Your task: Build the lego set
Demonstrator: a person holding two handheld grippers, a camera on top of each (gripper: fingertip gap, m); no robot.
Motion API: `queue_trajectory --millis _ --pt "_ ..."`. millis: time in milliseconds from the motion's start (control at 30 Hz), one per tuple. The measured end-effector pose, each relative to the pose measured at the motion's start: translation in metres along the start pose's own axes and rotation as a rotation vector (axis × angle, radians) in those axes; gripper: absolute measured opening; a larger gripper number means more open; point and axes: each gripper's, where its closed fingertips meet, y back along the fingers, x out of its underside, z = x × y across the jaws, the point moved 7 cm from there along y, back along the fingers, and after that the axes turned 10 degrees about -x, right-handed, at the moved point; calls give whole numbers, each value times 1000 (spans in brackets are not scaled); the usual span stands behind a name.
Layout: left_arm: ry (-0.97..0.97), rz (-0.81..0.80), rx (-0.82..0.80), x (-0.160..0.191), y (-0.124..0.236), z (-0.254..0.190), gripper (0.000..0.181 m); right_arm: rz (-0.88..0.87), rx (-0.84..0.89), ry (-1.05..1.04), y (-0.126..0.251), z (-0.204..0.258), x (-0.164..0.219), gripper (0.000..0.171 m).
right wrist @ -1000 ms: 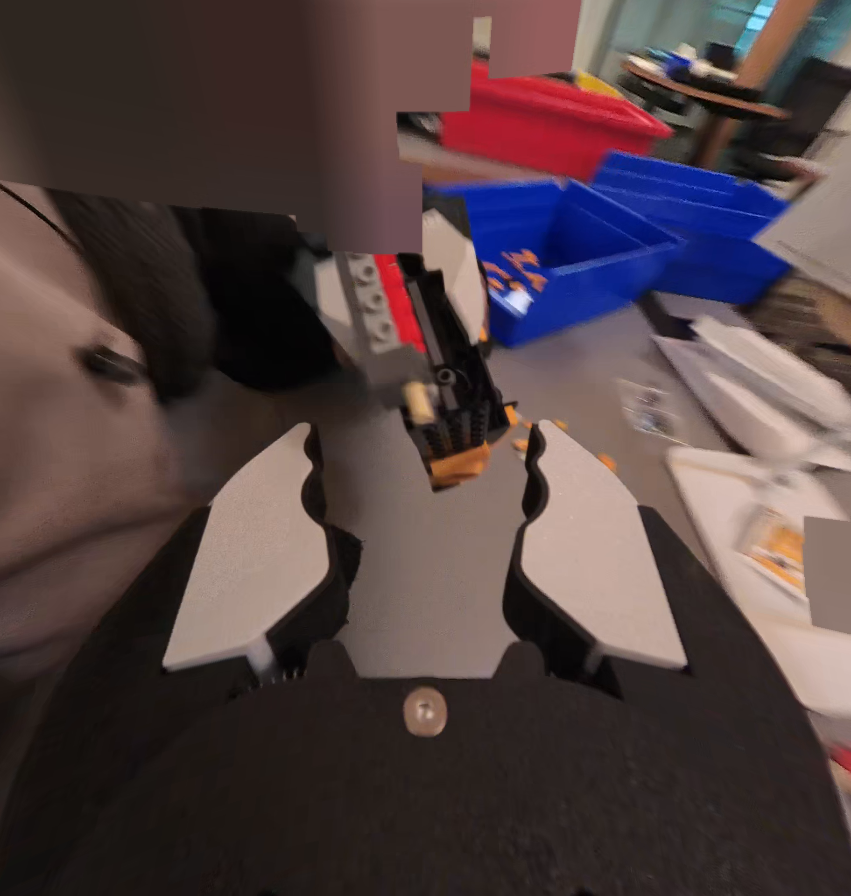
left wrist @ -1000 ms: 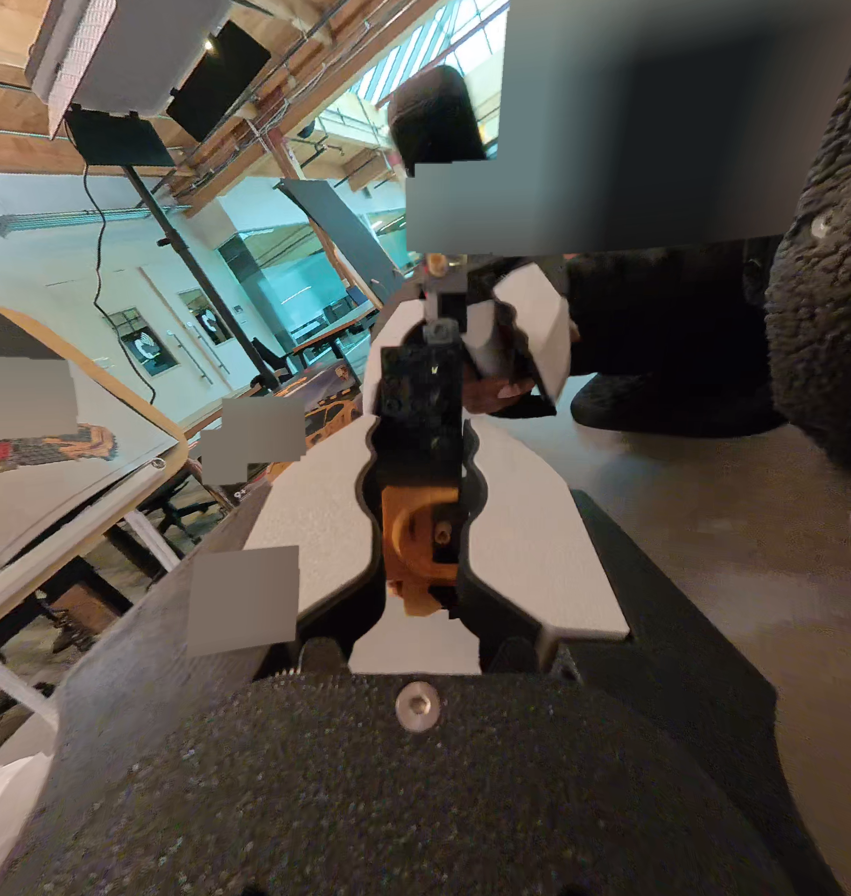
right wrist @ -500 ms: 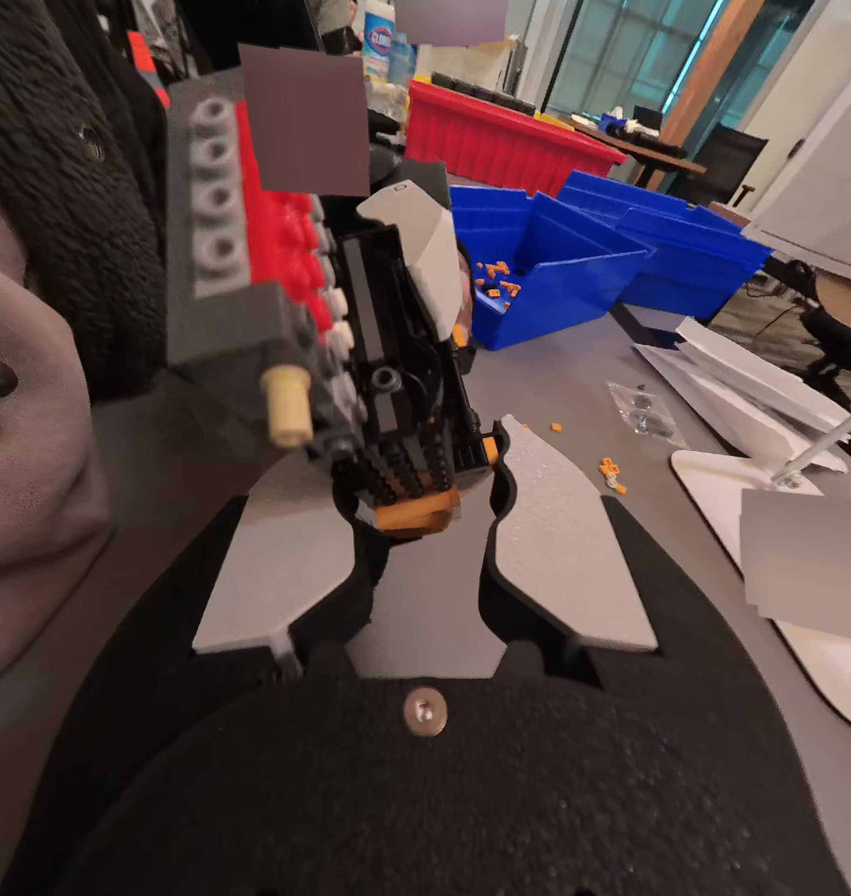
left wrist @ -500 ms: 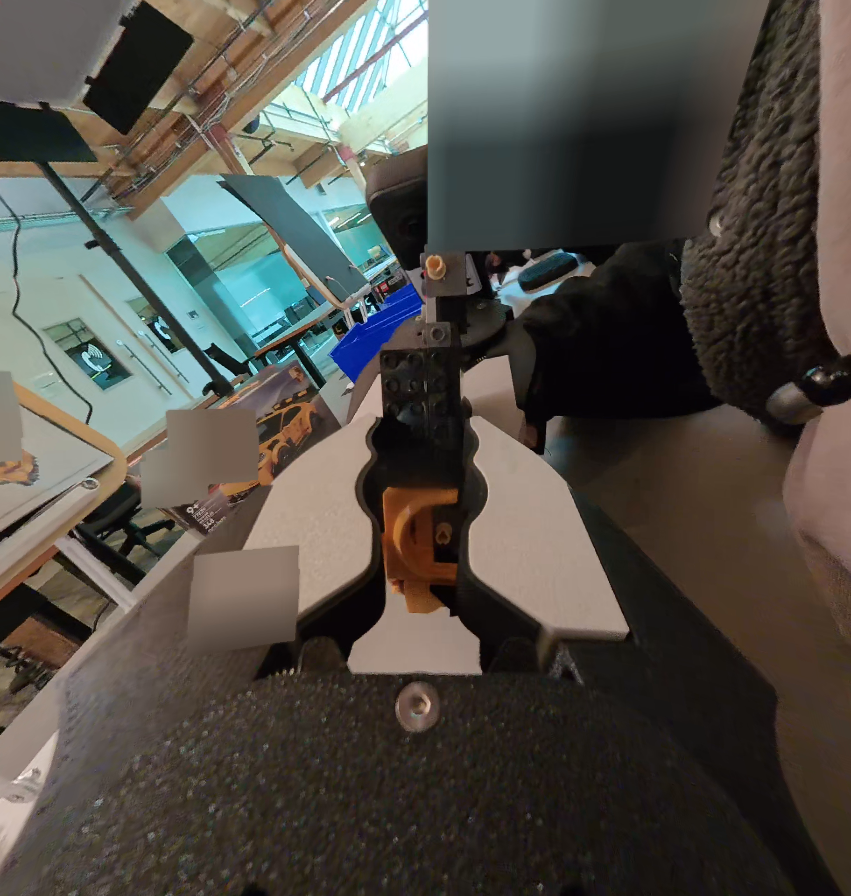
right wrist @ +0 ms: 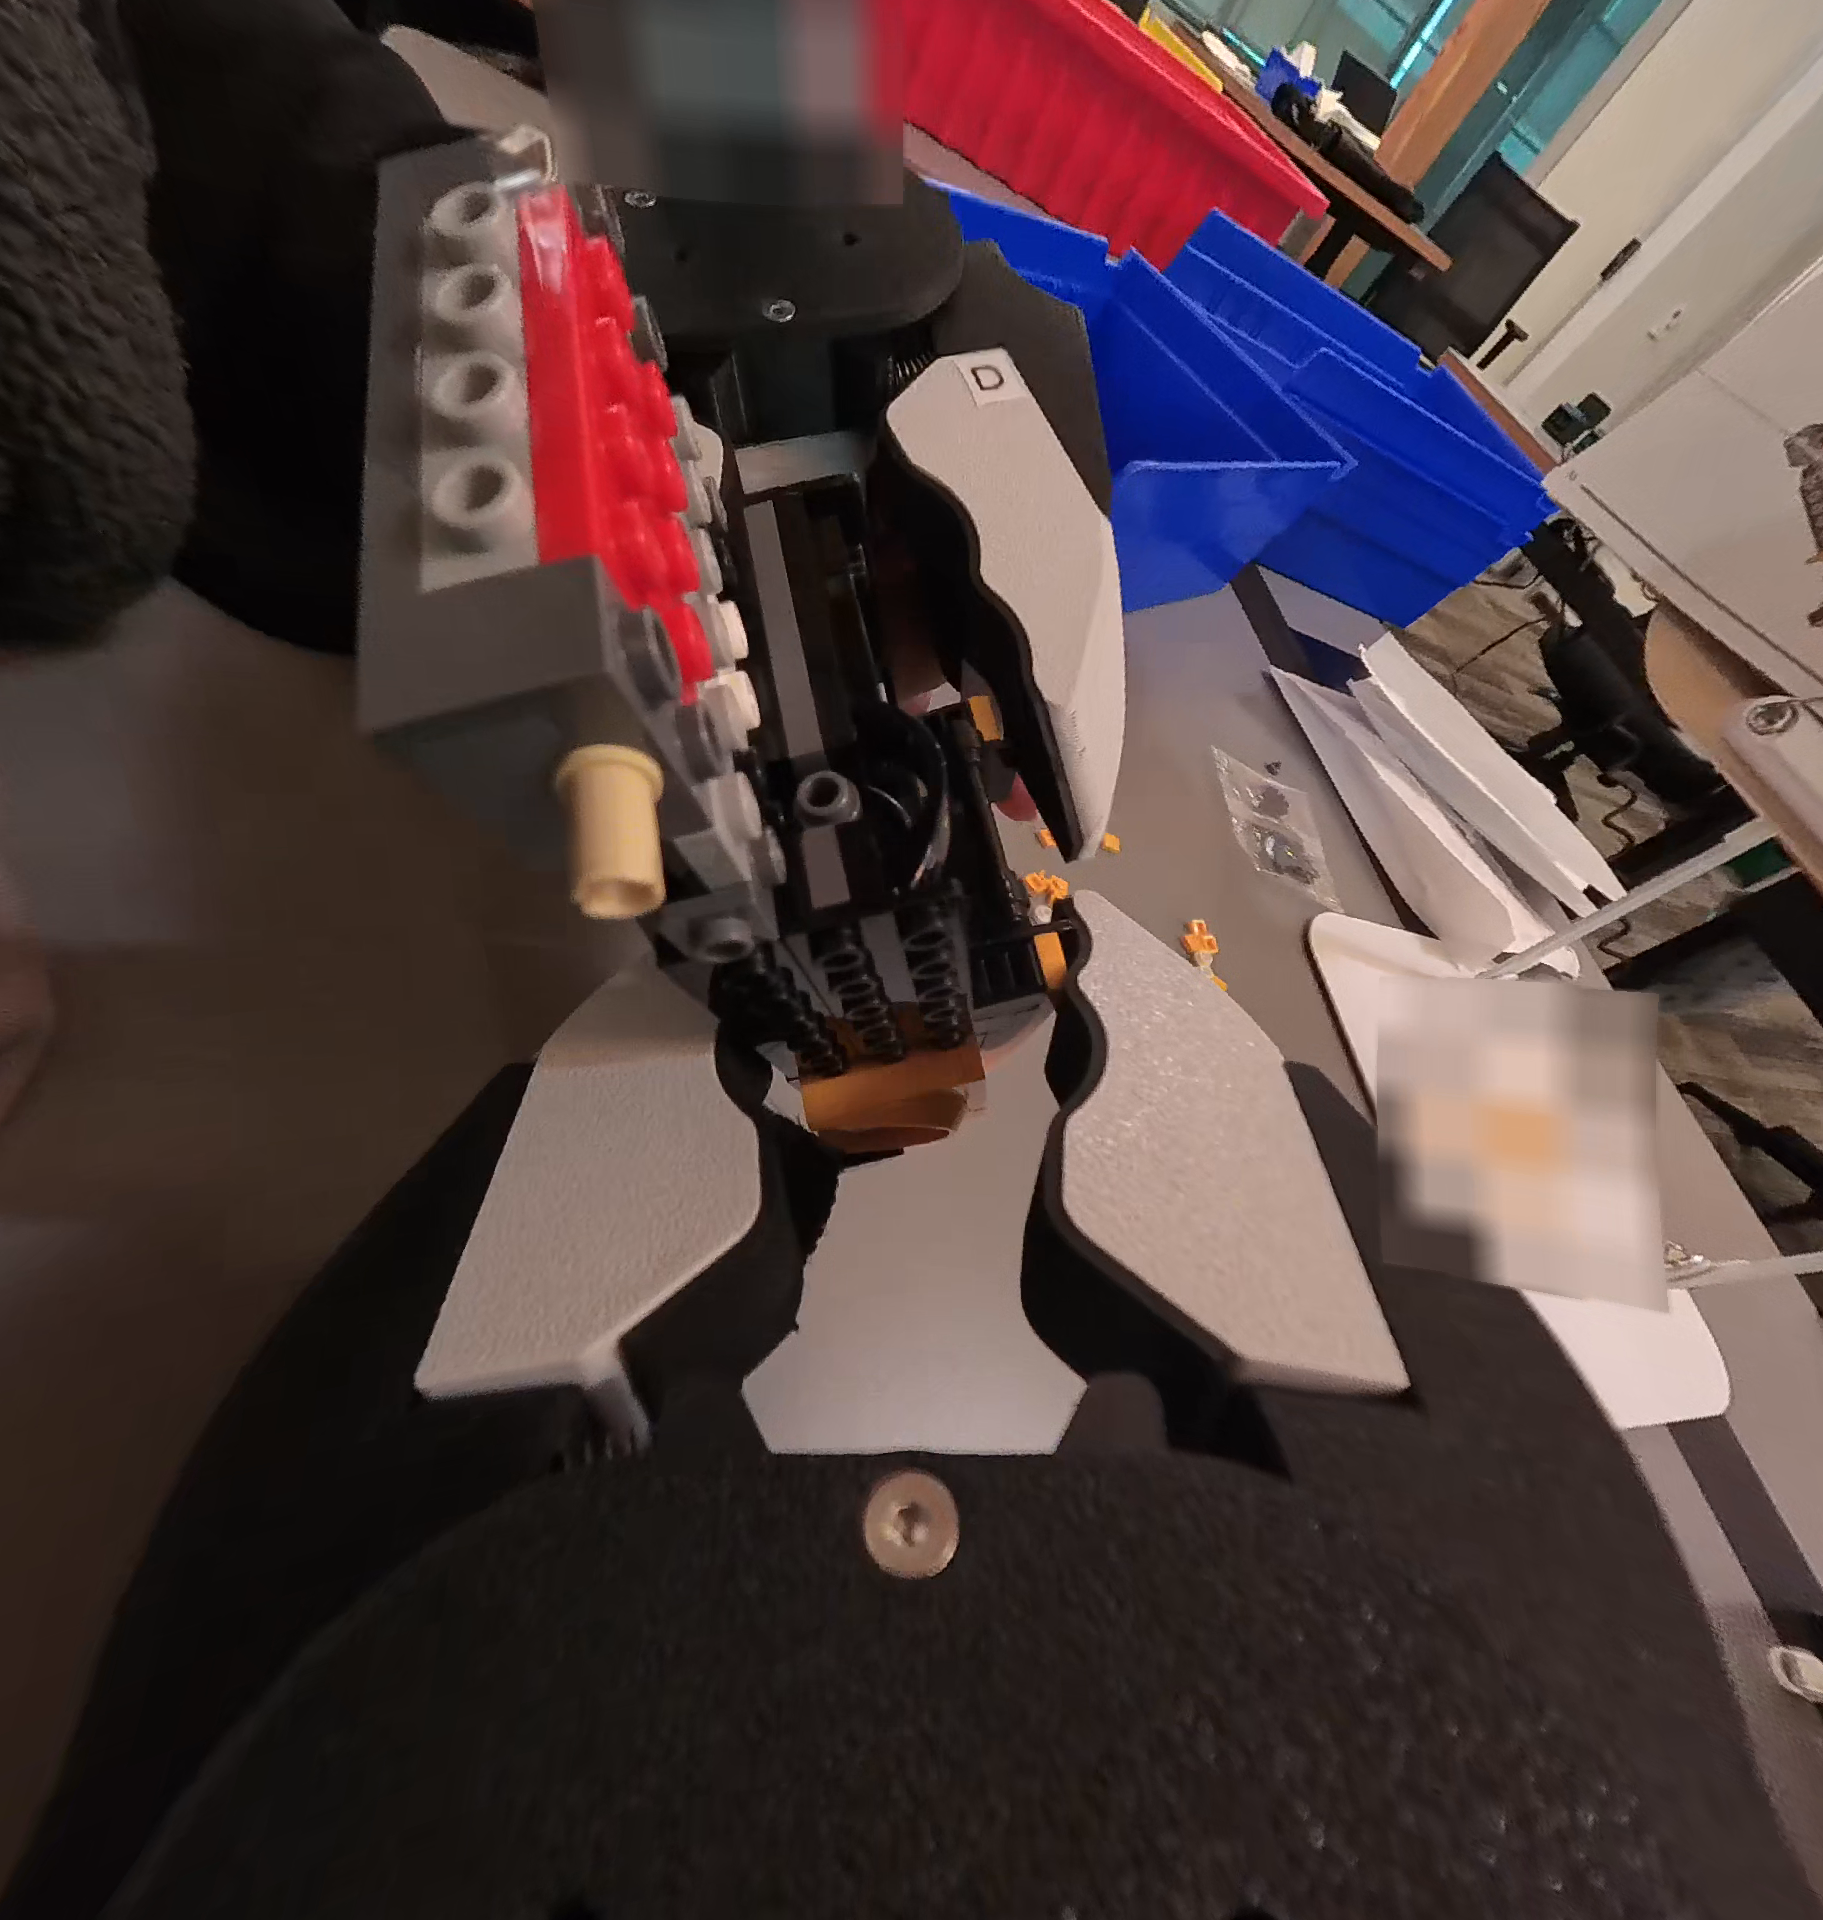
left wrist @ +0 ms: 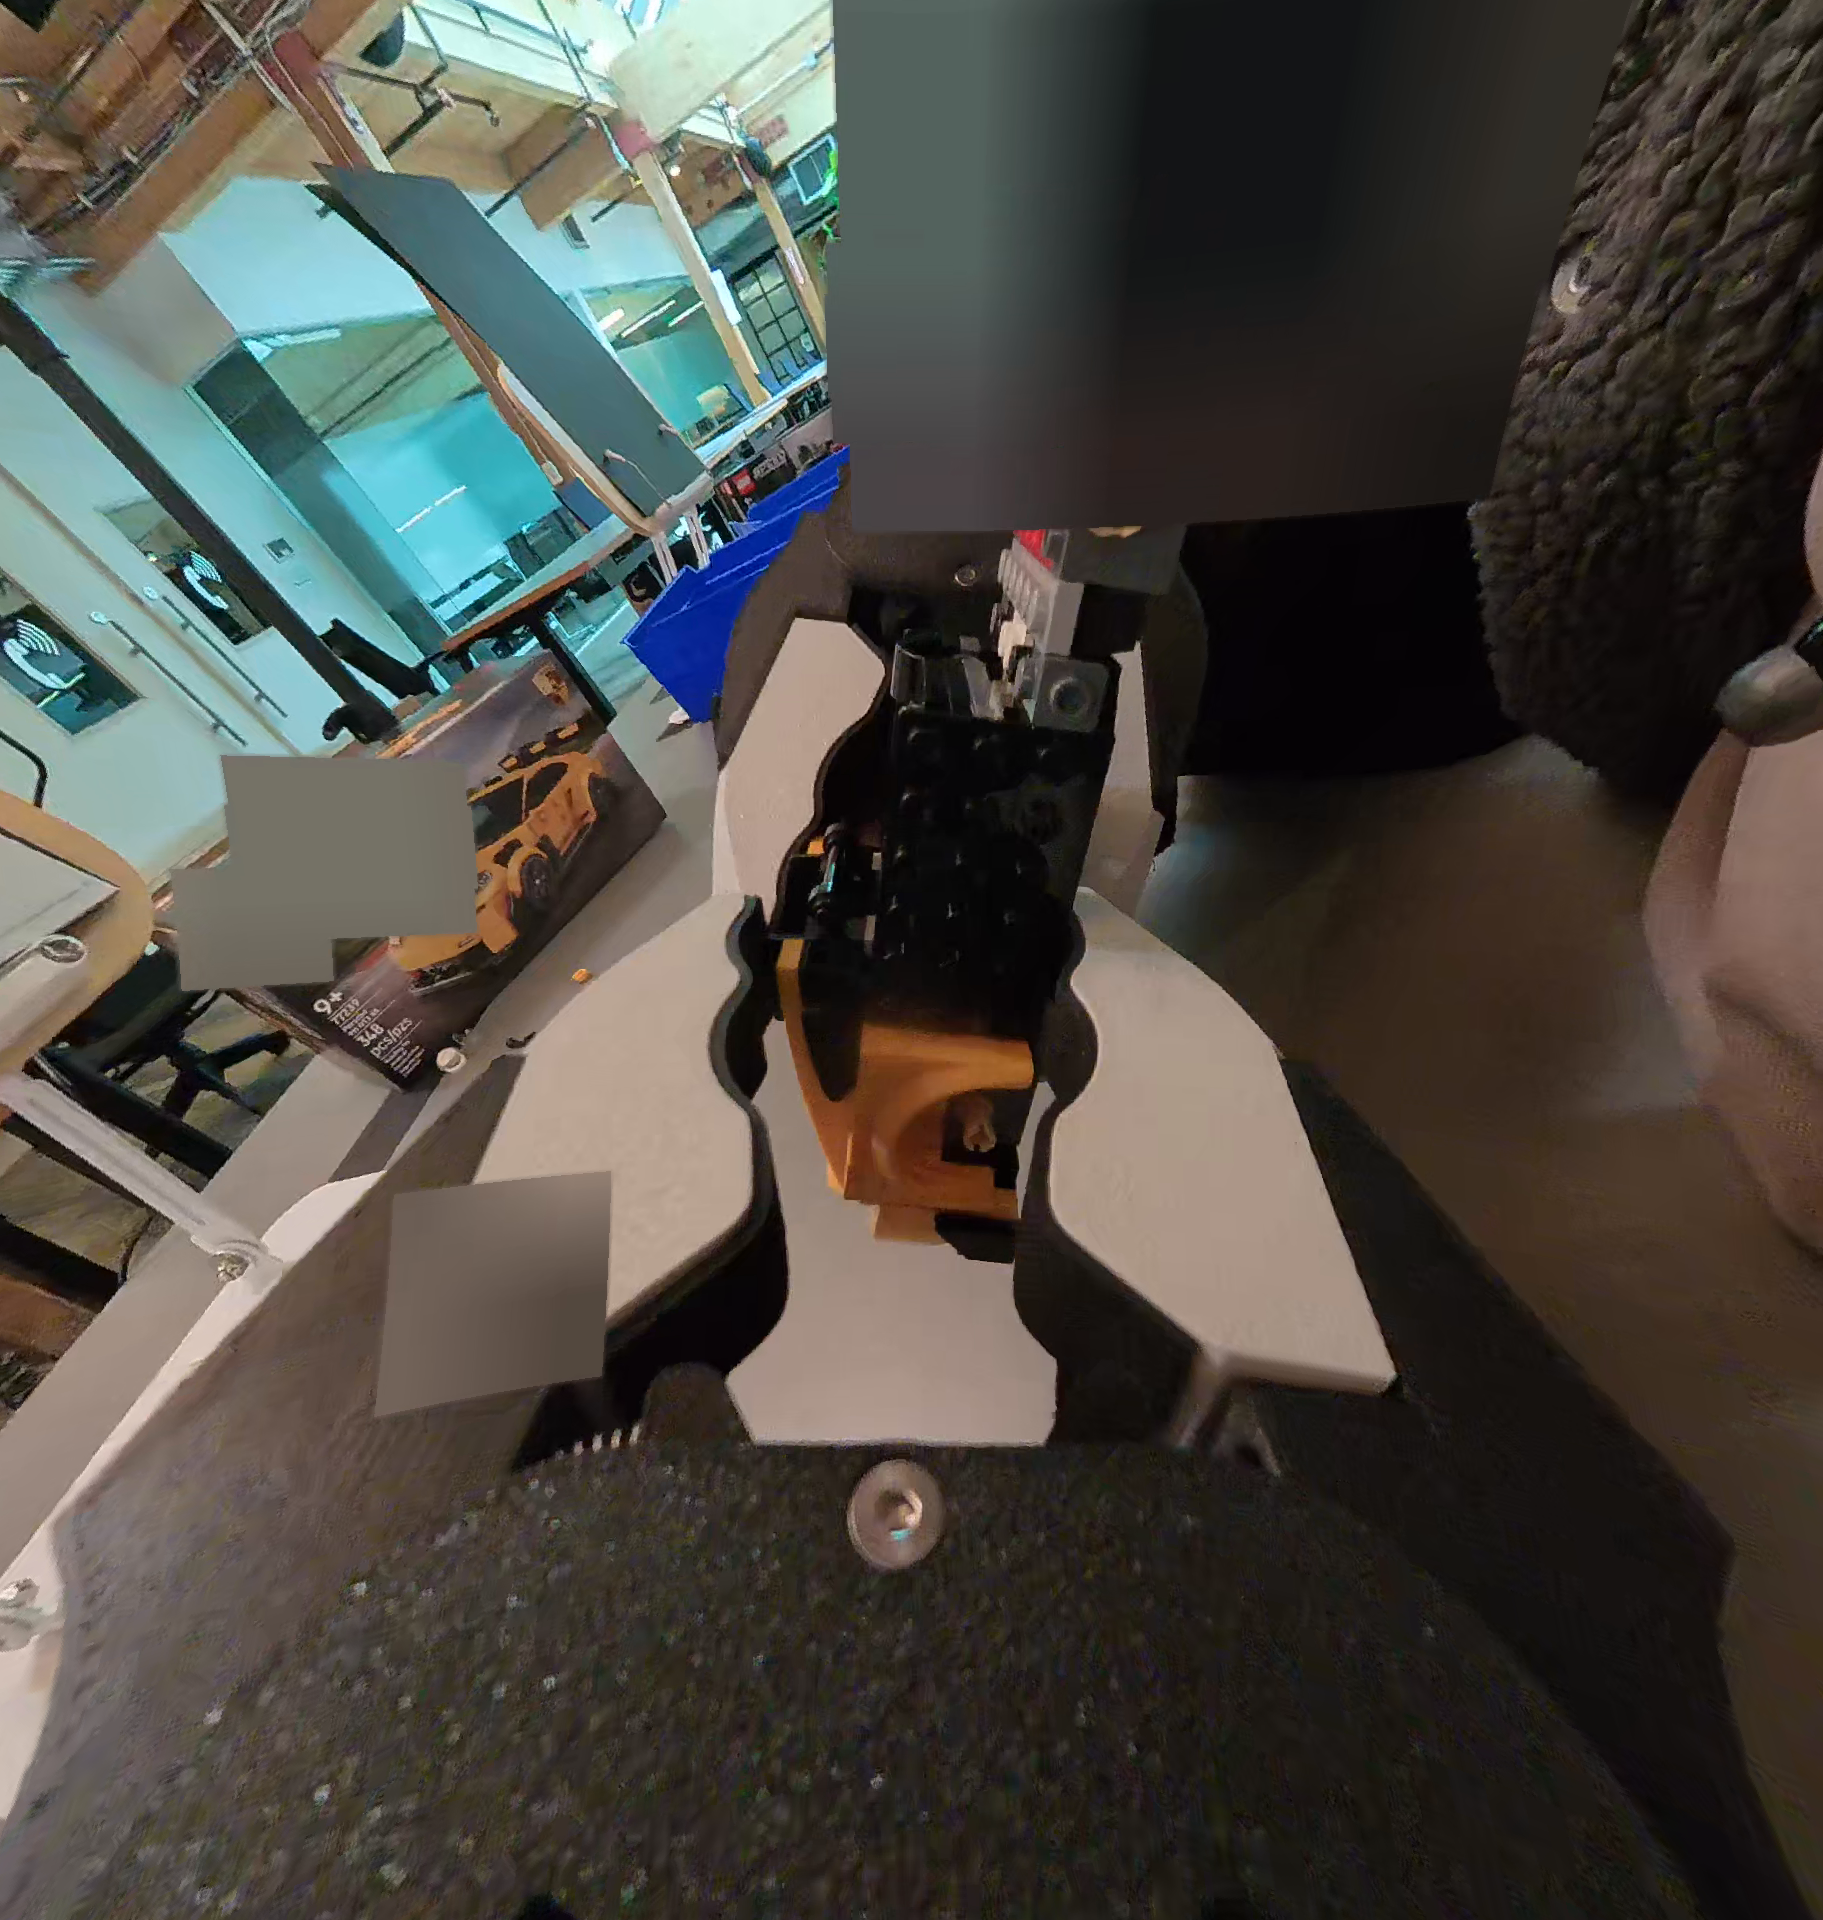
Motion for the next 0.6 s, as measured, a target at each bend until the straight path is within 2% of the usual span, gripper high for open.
queue_trajectory --millis 433,600 --pt "31 53 15 -3 0 -1 51 -57 -34 -50 -1 1 3 52" --pt "6 7 -13 -5 -2 0 53 -141 -16 -25 3 -2 5 53"
